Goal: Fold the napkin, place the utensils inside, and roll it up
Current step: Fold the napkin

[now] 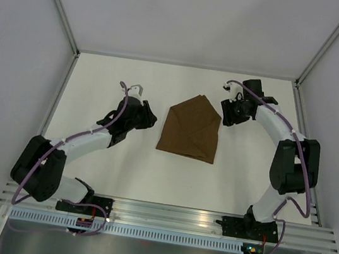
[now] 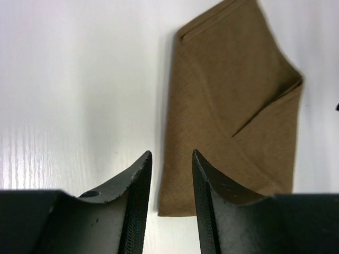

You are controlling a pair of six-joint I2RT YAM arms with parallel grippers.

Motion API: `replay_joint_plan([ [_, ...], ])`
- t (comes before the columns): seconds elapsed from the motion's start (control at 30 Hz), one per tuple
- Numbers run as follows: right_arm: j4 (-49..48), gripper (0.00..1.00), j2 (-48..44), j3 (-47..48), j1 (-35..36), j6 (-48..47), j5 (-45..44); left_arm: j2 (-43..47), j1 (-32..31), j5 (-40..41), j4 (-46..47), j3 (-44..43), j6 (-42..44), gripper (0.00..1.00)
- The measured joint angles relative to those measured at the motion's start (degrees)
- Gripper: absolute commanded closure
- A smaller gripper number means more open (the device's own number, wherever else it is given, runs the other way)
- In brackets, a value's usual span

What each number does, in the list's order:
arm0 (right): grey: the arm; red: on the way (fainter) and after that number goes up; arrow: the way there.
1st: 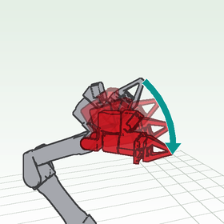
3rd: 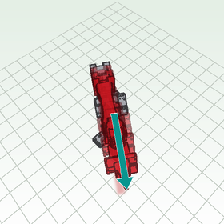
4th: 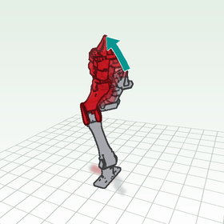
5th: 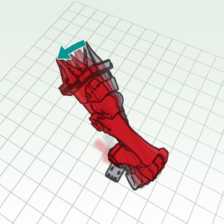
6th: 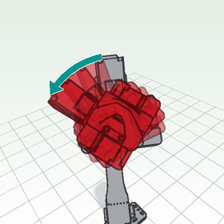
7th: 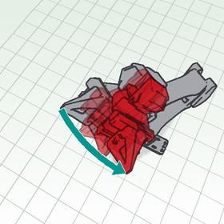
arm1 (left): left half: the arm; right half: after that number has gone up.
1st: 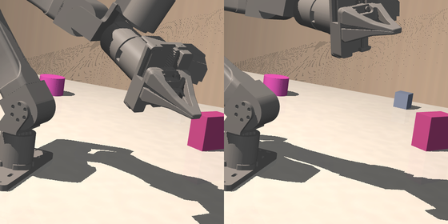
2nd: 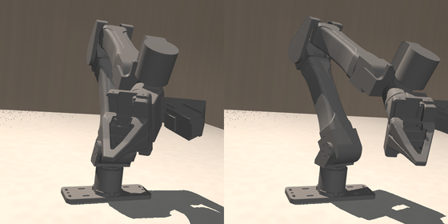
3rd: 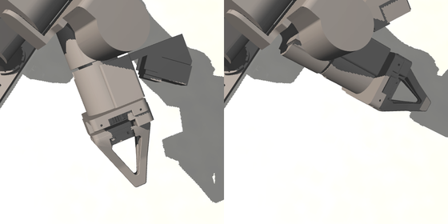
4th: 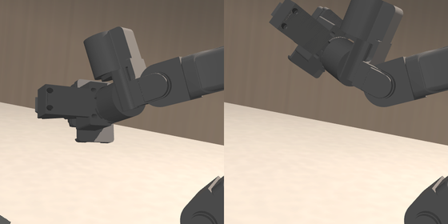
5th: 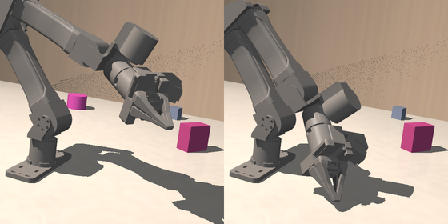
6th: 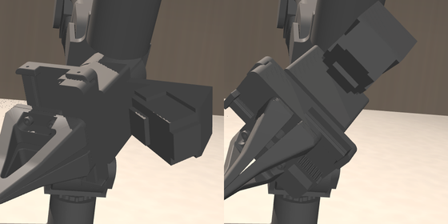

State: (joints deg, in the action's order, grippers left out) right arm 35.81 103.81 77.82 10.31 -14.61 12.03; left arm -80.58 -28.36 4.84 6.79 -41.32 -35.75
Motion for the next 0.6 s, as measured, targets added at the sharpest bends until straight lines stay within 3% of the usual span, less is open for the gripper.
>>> replay_joint_plan([
  [0.27,-1.62,0.43,-14.38,-7.78,6.03,-8.7,3.19,11.87,0.0,-0.98,-5.07,-3.17,3.67,0.56],
  [0.6,-6.6,0.42,-18.38,-22.62,21.77,-20.17,2.27,17.05,0.0,-1.97,-9.25,-4.15,5.86,0.55],
])
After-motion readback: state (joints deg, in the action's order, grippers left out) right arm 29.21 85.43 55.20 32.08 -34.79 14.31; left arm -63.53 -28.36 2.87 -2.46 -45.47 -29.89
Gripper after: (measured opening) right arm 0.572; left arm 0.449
